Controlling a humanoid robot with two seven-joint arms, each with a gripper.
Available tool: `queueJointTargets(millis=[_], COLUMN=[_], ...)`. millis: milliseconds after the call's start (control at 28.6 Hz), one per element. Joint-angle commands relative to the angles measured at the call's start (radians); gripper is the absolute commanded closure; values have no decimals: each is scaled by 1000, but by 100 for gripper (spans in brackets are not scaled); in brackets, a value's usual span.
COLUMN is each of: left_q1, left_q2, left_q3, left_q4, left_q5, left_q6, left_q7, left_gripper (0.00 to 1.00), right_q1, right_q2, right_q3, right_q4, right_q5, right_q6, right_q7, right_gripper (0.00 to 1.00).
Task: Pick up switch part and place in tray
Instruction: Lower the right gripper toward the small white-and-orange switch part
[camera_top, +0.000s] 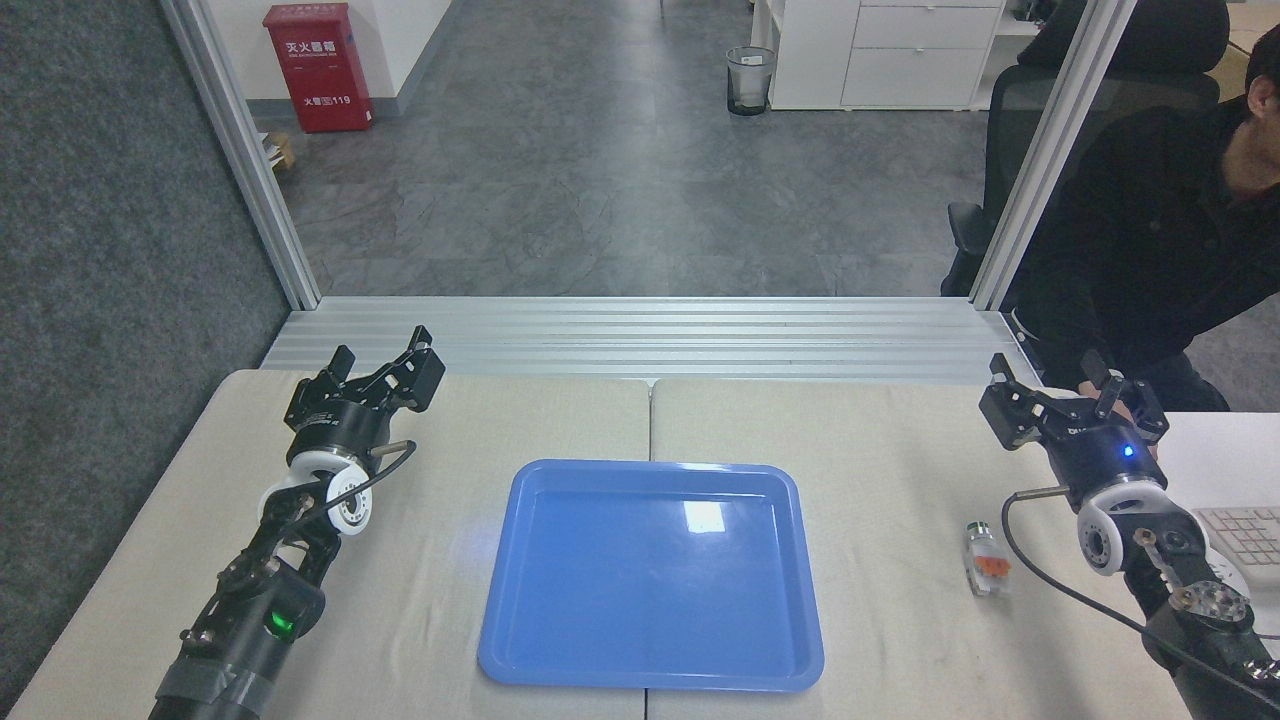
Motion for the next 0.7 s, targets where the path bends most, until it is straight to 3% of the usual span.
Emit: queueJointTargets(millis=[0, 665], left_q1=[-1, -1], left_q2=[0, 0], left_q3=[0, 0], left_q4=[1, 1], left_q5=[0, 1], left_q6=[0, 1], left_q7=[2, 0], left_gripper=[0, 0], right_q1=[1, 50], right_q2=[1, 26], right_q3=[2, -16], right_q4=[1, 0], right_q5=[0, -6], right_q6=[-3, 2], right_q7=[1, 3], right_gripper=[1, 1])
